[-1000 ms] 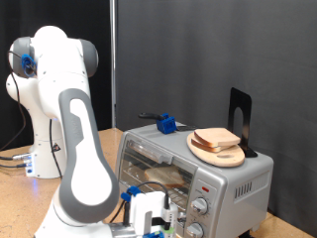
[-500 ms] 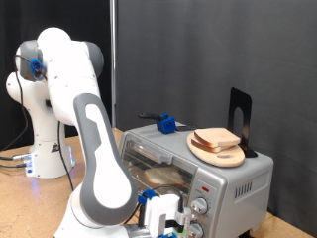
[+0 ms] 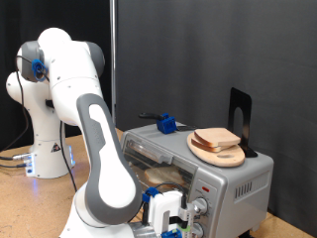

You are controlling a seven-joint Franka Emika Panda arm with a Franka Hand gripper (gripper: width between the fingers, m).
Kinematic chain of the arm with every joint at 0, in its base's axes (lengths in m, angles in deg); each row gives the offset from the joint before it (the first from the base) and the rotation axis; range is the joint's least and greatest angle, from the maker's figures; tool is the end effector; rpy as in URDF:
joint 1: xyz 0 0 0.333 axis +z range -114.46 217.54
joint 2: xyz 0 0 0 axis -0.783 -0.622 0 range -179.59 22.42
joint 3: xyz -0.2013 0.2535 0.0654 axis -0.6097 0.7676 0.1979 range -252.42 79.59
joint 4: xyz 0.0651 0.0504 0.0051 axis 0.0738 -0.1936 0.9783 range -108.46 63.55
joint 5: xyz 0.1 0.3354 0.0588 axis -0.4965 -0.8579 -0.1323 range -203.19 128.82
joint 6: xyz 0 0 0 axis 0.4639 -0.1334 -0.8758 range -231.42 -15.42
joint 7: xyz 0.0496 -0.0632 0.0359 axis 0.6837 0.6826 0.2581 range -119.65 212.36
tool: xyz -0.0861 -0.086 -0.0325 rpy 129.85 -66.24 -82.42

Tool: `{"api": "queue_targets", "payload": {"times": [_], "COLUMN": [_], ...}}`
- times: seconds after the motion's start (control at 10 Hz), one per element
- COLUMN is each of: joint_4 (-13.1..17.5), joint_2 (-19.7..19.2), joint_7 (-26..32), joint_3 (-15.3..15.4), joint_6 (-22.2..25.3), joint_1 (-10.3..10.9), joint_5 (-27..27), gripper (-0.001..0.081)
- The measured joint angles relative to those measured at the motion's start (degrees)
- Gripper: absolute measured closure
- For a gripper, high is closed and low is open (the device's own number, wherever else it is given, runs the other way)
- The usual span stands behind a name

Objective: Make a piece of toast with the oven

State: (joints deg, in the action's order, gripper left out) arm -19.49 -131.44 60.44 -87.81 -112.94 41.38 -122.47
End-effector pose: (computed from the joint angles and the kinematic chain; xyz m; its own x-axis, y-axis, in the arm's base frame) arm 0.6661 -0.0158 0.1698 0.7792 -0.2542 -0.5730 -0.5944 -0.0097 -0.8041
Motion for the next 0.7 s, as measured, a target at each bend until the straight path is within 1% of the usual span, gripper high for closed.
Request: {"api": "queue_targets", "payload": {"times": [0.2, 0.3, 0.4, 0.5, 0.6, 0.7], "joint_4": [-0.3, -0.7, -1.0, -1.3, -1.4, -1.5], "joint_2": [0.2, 0.3, 0.3, 0.3, 0.7, 0.7], "joint_7": [-0.1, 0.0, 0.0, 0.0, 0.0, 0.0], "joint_3": [0.0, 0.0, 0.0, 0.0, 0.0, 0.0], "joint_6": [0.4, 0.4, 0.4, 0.5, 0.9, 0.9], "joint_1": [0.0, 0.0, 0.2, 0.2, 0.2, 0.2], "joint_5": [0.1, 0.2, 0.2, 0.1, 0.2, 0.2], "gripper": [0.0003, 0.01, 0.01, 0.0302, 0.0437, 0.0437]}}
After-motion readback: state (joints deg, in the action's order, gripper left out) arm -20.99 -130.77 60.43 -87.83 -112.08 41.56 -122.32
